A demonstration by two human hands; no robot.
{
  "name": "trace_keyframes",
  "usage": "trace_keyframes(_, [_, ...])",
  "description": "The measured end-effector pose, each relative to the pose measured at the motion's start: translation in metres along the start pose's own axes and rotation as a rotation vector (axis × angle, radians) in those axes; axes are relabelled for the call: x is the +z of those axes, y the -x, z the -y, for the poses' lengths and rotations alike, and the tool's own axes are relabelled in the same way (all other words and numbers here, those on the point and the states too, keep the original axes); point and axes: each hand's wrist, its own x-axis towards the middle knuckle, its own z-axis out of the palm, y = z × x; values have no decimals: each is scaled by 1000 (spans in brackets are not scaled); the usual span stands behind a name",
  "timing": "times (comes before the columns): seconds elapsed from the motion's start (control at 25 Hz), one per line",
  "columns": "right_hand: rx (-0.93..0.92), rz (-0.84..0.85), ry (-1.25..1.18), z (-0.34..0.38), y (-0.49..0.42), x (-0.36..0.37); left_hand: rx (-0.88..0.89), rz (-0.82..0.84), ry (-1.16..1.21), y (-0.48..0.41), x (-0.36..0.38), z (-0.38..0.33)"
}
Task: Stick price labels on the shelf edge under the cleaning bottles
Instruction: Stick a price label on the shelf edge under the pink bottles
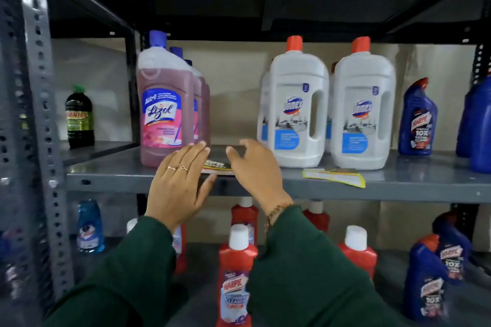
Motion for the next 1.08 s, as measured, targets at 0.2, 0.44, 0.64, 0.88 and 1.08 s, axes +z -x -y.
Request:
trace_keyframes(0.2, [147,105,370,14,-9,28,-35,59,-96,31,4,33])
trace_keyframes(0.44, [64,-219,-2,8,-6,25,-57,49,-40,31,6,32])
trace_keyframes(0.64, [-46,-135,-476,21,13,24,-324,-83,717,18,-12,28])
trace_keyframes(0.88, [-201,18,-258,37,23,30,-121,-116,426,3,-50,60])
trace_keyframes(1.08, [-281,56,-118,36,26,45,-3,50,341,11,-59,70])
